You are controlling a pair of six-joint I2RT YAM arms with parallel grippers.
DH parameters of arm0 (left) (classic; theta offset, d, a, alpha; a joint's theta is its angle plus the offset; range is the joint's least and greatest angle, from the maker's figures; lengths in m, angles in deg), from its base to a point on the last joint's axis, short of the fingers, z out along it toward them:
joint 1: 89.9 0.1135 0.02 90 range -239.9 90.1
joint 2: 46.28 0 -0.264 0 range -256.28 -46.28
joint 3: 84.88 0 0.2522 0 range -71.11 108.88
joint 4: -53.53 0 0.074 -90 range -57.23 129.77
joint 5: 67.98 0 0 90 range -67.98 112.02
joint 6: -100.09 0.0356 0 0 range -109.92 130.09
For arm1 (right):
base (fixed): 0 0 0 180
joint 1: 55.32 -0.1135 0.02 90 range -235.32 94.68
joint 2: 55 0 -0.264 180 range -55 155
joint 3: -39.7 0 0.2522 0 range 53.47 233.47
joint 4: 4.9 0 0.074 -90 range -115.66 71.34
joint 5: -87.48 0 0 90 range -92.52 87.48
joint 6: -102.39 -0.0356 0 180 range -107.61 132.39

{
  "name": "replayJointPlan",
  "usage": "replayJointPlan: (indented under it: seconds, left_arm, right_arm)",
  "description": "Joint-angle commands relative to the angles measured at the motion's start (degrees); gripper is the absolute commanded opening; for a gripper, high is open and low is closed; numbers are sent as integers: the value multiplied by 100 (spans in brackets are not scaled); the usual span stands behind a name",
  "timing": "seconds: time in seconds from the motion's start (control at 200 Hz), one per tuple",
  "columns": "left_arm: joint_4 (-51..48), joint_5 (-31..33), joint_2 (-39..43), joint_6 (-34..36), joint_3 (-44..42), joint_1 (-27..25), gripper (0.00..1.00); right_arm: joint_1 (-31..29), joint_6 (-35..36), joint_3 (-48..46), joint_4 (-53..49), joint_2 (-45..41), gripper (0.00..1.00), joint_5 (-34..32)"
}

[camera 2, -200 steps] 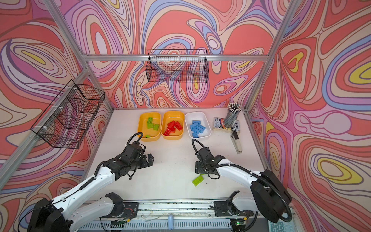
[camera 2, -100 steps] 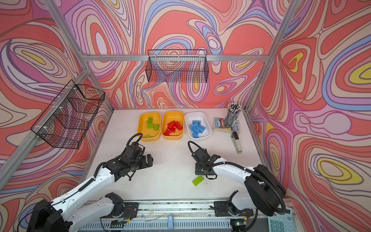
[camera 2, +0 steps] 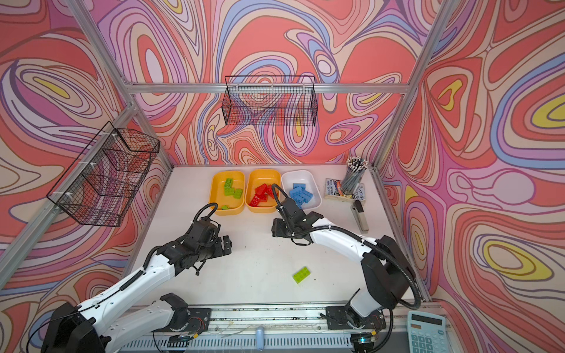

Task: Sort the legos into containers by color
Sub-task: 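Carry the green brick with the right gripper over the green-brick yellow tray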

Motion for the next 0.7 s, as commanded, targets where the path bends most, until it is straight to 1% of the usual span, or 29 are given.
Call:
replayJointPlan:
  seconds: [0.0,0.065,0.14,0.23,0.366,0.431,0.521,0.696]
  left_arm:
    - [-322,125,167,18,153,106,100]
    - [-327,80,209,-13,119,192,100]
    - [-273,-58,185,-70,69,329,100]
    - [-183,-195,132,-103,-8,493,100]
    - [-121,-282,113,-122,-127,727,100]
    - [-112,-286,105,-125,-138,795,100]
    - [-95,-207,91,-178,-139,858,100]
    - [8,-244,110,-263,-221,955,100]
  right_arm:
    - [-36,250,764,317,501,49,535]
    - [-37,459,1473,141,901,49,609]
    - [-33,722,2361,-120,1565,49,670]
    - [-27,957,3188,-287,2176,49,731]
    - [-31,1344,4389,-589,3106,49,496]
    - [-29,1493,4931,-683,3524,49,508]
    - [-27,1627,5555,-635,4006,49,660]
    - [-27,1674,6378,-270,4755,50,948]
